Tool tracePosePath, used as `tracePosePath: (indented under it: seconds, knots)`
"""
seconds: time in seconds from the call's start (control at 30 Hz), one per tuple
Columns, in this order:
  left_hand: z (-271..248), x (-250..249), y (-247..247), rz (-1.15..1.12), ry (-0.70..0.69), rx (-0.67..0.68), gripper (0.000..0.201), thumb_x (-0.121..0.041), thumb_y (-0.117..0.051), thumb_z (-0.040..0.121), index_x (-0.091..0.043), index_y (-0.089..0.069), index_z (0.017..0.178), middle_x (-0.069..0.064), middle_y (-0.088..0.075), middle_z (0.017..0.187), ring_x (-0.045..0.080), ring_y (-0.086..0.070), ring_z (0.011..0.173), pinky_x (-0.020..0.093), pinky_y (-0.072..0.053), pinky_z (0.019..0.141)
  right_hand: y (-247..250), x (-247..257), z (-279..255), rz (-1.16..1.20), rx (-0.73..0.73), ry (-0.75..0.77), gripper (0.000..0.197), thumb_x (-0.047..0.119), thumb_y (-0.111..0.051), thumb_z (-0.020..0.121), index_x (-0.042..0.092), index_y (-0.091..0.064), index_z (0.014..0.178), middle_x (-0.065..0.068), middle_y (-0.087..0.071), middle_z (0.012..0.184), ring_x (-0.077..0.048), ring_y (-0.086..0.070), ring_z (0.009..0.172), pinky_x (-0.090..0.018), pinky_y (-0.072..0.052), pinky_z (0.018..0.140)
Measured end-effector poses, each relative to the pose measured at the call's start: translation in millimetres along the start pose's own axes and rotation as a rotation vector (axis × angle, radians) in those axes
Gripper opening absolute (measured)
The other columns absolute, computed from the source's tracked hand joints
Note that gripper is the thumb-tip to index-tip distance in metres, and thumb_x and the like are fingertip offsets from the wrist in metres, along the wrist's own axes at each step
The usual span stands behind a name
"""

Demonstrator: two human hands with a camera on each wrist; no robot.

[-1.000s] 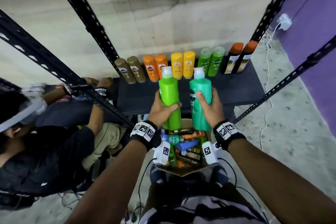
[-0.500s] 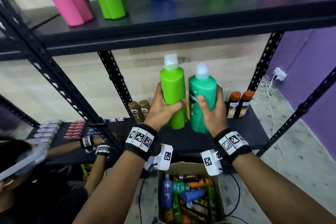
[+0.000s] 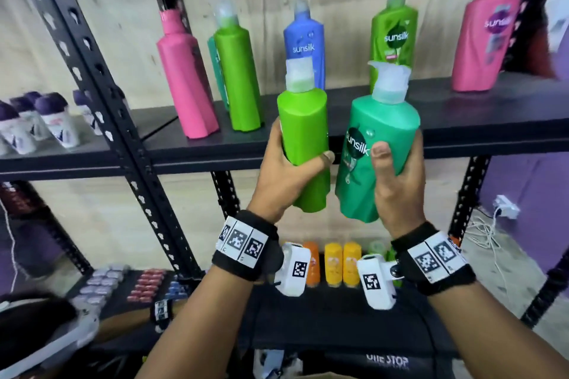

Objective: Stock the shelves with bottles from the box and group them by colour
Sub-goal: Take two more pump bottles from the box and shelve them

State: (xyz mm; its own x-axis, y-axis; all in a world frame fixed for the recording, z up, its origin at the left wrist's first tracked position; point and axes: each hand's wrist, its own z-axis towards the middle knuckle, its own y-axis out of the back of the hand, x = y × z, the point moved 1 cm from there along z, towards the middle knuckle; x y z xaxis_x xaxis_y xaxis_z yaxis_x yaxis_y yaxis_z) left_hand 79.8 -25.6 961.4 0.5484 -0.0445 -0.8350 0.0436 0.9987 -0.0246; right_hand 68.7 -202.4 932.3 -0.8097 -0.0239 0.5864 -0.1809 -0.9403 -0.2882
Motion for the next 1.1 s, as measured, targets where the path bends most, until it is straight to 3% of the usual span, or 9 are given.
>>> tracePosePath:
  seconds: [0.13,0.27,0.4,0.5,0.7,0.83,0.87,1.0,1.1]
  knots:
    - [26,-31,4,0.005,-0.101,-0.076,0.068,-0.03,-0.085,0.066,-0.023,-0.051,0.125,0.01,-0.068,0.114,0.018,-0.067,0.098,0.042,-0.058,0.09,-19,24,37,0.07,0.001,0.055,0.042,0.059,-0.064,0.091,0.038,-0.054,0.126,0.01,-0.067,0.109,-0.014,-0.066,0.096,-0.036,-0.054,0.084]
    - [50,-54,7,0.015,-0.181,-0.11,0.072,-0.026,-0.085,0.068,-0.018,-0.049,0.13,0.007,-0.069,0.12,0.024,-0.068,0.108,0.047,-0.057,0.095,-33,42,68,0.095,-0.022,0.09,0.04,0.058,-0.067,0.09,0.036,-0.057,0.122,0.008,-0.068,0.108,-0.014,-0.066,0.096,-0.037,-0.054,0.085]
    - [68,-65,8,0.023,-0.183,-0.121,0.076,-0.026,-0.085,0.068,-0.014,-0.047,0.133,0.009,-0.069,0.119,0.026,-0.069,0.107,0.05,-0.057,0.095,-42,47,90,0.059,-0.032,0.062,0.04,0.061,-0.069,0.087,0.039,-0.058,0.119,0.0,-0.07,0.114,-0.023,-0.068,0.104,-0.054,-0.054,0.095]
    - [77,-64,9,0.035,-0.162,-0.111,0.075,-0.026,-0.086,0.067,-0.017,-0.049,0.132,0.006,-0.07,0.117,0.024,-0.07,0.105,0.051,-0.057,0.093,-46,41,100,-0.017,0.0,0.025,0.054,0.063,-0.071,0.085,0.035,-0.055,0.128,0.0,-0.07,0.118,-0.025,-0.069,0.108,-0.057,-0.054,0.094]
    - [84,-50,5,0.016,-0.122,-0.101,0.082,-0.029,-0.086,0.063,-0.018,-0.049,0.135,0.003,-0.071,0.116,0.02,-0.071,0.103,0.041,-0.059,0.09,-56,32,104,-0.177,0.026,0.027,0.076,0.067,-0.068,0.084,0.025,-0.046,0.143,0.01,-0.066,0.125,-0.008,-0.066,0.11,-0.041,-0.055,0.097]
    - [93,-41,9,-0.014,-0.066,-0.075,0.081,-0.027,-0.087,0.065,-0.02,-0.049,0.137,0.0,-0.073,0.114,0.018,-0.072,0.103,0.04,-0.06,0.088,-60,27,110,-0.265,0.053,0.006,0.079,0.073,-0.064,0.081,0.033,-0.042,0.146,0.035,-0.062,0.114,0.012,-0.063,0.101,-0.01,-0.05,0.081]
    - [96,-41,11,-0.012,-0.051,-0.064,0.082,-0.027,-0.087,0.066,-0.021,-0.048,0.137,0.0,-0.073,0.115,0.018,-0.072,0.104,0.04,-0.06,0.089,-61,26,112,-0.27,0.06,-0.002,0.079,0.072,-0.064,0.082,0.034,-0.041,0.147,0.032,-0.063,0.116,0.011,-0.063,0.102,-0.012,-0.05,0.082]
    - [106,-33,14,-0.027,0.006,-0.032,0.077,-0.033,-0.087,0.066,-0.023,-0.05,0.133,-0.002,-0.074,0.111,0.016,-0.073,0.101,0.039,-0.061,0.085,-65,16,121,-0.248,0.092,-0.053,0.071,0.061,-0.065,0.089,0.031,-0.041,0.148,0.01,-0.063,0.13,-0.008,-0.064,0.113,-0.037,-0.054,0.098]
    - [117,-27,17,-0.035,0.031,-0.028,0.077,-0.036,-0.089,0.065,-0.025,-0.05,0.131,-0.004,-0.075,0.109,0.016,-0.073,0.1,0.04,-0.061,0.084,-70,5,130,-0.271,0.094,-0.064,0.069,0.06,-0.06,0.093,0.029,-0.037,0.15,0.004,-0.061,0.135,-0.015,-0.062,0.119,-0.044,-0.05,0.103]
